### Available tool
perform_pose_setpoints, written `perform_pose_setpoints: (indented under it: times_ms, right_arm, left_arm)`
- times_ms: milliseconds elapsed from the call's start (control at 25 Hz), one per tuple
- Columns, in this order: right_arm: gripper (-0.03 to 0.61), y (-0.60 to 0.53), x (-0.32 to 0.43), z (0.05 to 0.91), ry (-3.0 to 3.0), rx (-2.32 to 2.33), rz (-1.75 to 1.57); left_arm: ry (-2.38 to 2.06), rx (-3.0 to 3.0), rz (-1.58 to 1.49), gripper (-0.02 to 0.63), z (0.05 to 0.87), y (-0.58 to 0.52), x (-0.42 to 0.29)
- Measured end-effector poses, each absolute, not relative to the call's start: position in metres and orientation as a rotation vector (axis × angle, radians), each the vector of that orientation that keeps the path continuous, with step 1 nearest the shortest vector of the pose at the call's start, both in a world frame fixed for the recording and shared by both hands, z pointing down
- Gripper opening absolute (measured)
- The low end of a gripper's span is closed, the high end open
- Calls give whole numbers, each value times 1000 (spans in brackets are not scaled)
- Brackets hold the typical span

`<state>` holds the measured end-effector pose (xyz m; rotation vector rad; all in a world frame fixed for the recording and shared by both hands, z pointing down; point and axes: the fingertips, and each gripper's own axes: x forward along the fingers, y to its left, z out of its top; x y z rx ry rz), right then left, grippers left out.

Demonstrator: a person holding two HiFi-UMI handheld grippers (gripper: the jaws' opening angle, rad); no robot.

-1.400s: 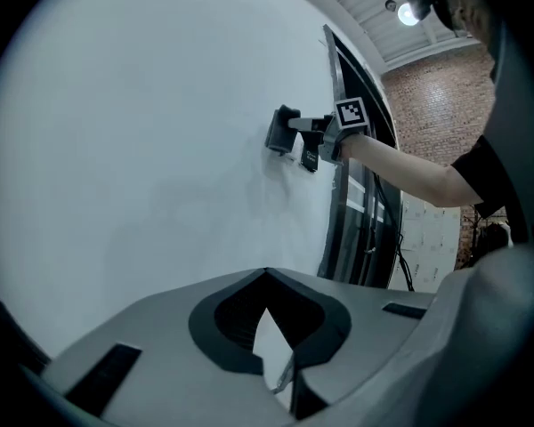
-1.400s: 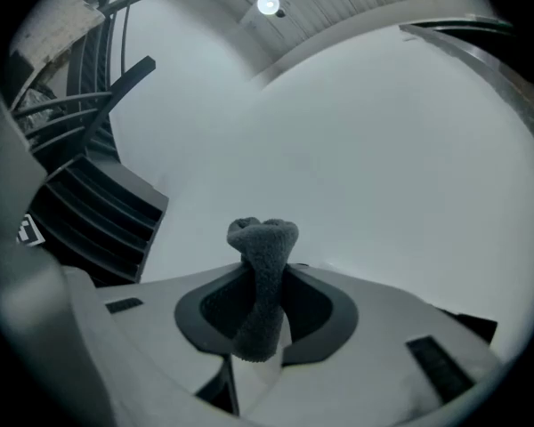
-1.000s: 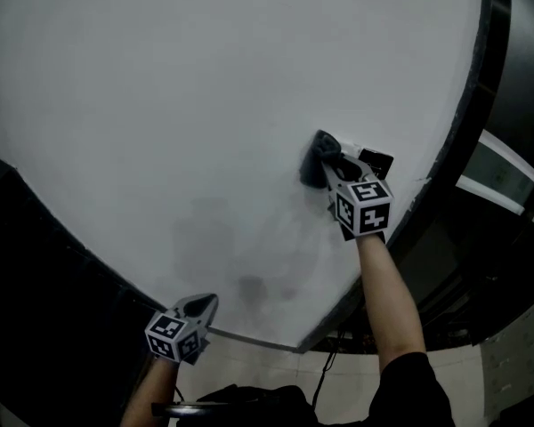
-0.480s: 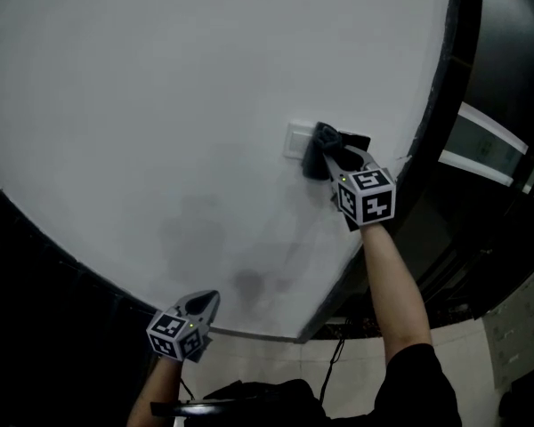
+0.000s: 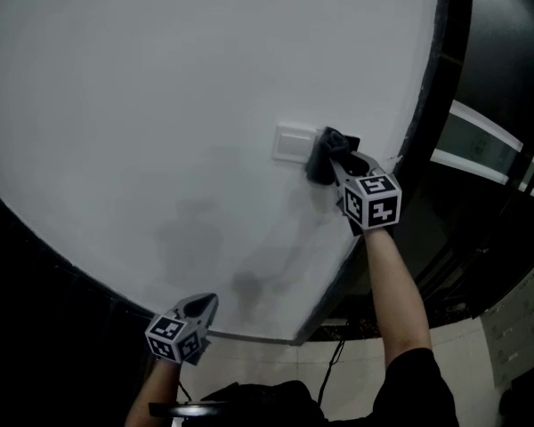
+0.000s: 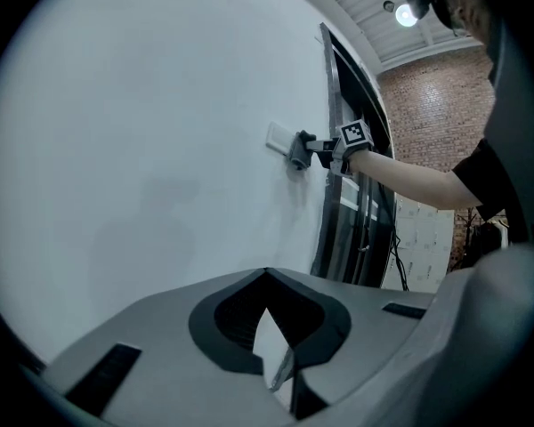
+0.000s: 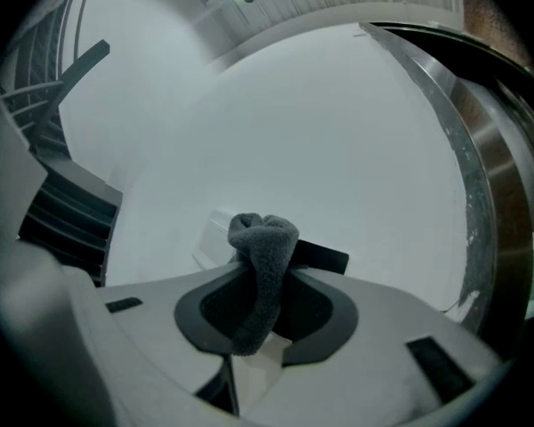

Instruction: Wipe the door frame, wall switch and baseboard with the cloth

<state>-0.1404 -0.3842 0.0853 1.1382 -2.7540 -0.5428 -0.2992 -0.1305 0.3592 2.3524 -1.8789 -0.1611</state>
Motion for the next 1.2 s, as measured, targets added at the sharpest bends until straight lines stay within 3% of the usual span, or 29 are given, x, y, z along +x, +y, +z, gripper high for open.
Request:
perform_pose_setpoints:
  times_ms: [1200]
  right_arm:
    - [86,-395,-76,111,-2677,1306,-521]
  left_arm:
    - [-1802,2404,-136,2,354,-135,-259]
